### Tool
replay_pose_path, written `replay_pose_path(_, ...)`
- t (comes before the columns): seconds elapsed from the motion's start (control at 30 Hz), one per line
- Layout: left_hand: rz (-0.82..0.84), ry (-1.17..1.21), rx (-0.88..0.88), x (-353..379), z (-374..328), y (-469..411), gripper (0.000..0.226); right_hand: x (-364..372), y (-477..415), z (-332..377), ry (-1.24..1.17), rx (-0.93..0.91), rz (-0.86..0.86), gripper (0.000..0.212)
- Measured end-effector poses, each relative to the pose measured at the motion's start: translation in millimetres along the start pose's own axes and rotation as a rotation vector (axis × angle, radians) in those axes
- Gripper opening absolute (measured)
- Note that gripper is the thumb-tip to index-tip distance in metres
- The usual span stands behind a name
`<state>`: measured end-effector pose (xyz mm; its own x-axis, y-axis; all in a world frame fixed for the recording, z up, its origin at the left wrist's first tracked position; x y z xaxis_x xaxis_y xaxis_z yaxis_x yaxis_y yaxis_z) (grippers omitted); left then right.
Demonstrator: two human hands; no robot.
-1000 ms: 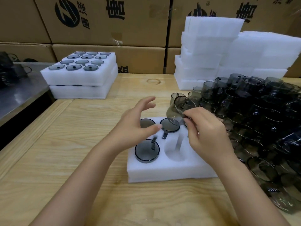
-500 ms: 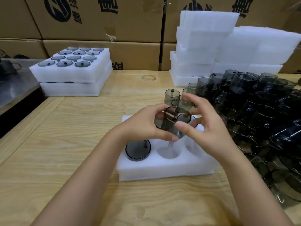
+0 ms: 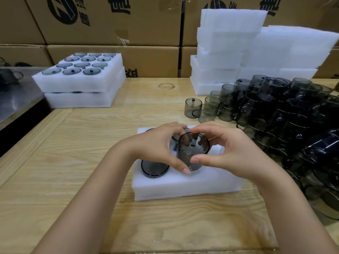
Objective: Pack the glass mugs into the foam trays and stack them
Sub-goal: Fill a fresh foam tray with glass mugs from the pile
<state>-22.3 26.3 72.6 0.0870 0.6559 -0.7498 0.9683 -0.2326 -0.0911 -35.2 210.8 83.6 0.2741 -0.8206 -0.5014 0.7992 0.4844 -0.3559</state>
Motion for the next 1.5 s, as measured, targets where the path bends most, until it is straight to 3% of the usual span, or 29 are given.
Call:
replay_pose_path(0.47,0.083,0.000,0.028,-3,1,2,0.059,-2,1,-2,0.059,-0.041,0.028,0.046)
replay_pose_path(0.73,0.068,0.335,-0.029,-10,-1,9,0.056,9,0,-5,0.138,-0.038,0.106,0.048)
replay_pose_path(0.83,0.091,0.392,-0.022,-7,-1,10,0.039,8,0,-4,0.194,-0.044,0.117,0.046)
replay_pose_path(0.93,0.071,0.270,-0.012,-5,0,7,0.033,10,-1,-5,0.273,-0.051,0.118,0.045)
replay_pose_path(1.1,-0.007,0.251,0.014,-2,-1,7,0.045,9,-1,-11,0.190,0.033,0.152,0.051)
replay_pose_path(1.2,-0.302,0.277,0.049,1,-16,8,0.043,10,-1,-3,0.128,-0.027,0.106,0.040)
replay_pose_path(1.27,-0.437,0.170,0.203,4,-32,8,0.044,19,-4,8,0.076,-0.110,0.060,0.030)
replay_pose_path(1.37,-0.273,-0.141,0.303,20,-46,5,0.062,42,-1,9,0.302,-0.220,0.114,0.042)
replay_pose_path(1.43,-0.129,-0.293,0.249,31,-44,2,0.064,49,2,-3,0.511,-0.184,0.149,0.052)
replay_pose_path(1.5,-0.088,-0.345,0.200,38,-38,1,0.063,51,6,-12,0.629,-0.129,0.239,0.057)
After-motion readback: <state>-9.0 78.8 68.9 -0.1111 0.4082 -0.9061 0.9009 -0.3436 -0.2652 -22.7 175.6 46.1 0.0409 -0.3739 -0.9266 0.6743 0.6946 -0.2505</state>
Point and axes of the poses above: each hand's wrist, its own y-axis away from the middle knuckle, its own x-axis out of the palm, z = x × y, the point moved 2 cm from there along -y, towards the middle knuckle, and after that the axes turned 11 degrees about -z, right-handed, at the moved point
